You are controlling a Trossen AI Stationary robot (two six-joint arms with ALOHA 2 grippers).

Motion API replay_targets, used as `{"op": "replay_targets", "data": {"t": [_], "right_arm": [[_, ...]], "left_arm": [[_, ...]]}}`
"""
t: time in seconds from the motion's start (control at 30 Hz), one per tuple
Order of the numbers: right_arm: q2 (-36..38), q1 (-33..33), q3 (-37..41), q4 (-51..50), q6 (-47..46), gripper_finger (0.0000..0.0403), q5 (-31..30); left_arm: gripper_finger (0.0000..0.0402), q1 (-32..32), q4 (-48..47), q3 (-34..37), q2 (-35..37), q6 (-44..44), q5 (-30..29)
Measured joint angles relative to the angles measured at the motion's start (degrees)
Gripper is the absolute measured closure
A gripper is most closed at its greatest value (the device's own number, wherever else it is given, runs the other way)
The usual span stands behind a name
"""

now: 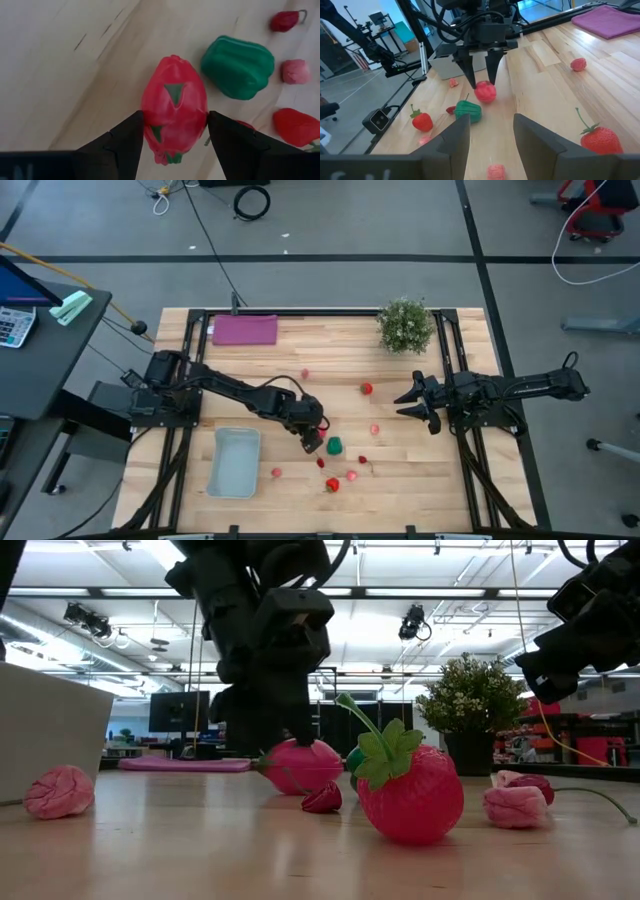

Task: Pick and placing Produce into tupperware
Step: Put the pink dragonfruit into the gray bin

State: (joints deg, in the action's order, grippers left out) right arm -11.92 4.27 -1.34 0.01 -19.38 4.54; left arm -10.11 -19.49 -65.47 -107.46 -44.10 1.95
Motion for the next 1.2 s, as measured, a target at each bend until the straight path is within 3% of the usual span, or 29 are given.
{"op": "replay_targets", "data": {"t": [0.5, 1.2], "right_arm": [[0.00, 0.02, 0.00, 0.00, 0.00, 0.0243, 0.00], [0.00, 0.02, 0.00, 0.00, 0.00, 0.0243, 0.00]], "left_arm": [[0.0118, 1.85, -0.09, 0.39, -0.34, 7.70, -0.22], [0.0116, 3.56, 2.31, 0.26, -1.96, 8.81, -0.52]]}}
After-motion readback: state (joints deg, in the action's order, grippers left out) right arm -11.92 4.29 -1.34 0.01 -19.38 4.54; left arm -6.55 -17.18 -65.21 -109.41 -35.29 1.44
